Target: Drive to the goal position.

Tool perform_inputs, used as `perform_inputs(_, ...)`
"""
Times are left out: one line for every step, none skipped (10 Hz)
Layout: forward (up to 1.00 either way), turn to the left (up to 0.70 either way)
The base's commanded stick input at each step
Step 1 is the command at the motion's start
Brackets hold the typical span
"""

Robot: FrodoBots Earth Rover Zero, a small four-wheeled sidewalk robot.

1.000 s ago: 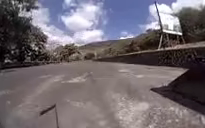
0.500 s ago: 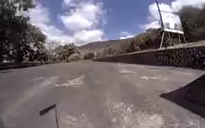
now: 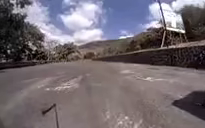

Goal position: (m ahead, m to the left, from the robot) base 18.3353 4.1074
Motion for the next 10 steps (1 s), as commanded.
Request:
perform_inputs(0.7, 0.0)
perform_inputs(0.7, 0.0)
perform_inputs(0.7, 0.0)
perform_inputs(0.7, 0.0)
perform_inputs(0.7, 0.0)
perform_inputs(0.7, 0.0)
perform_inputs(0.7, 0.0)
perform_inputs(0.7, 0.0)
perform_inputs(0.7, 0.0)
perform_inputs(0.7, 0.0)
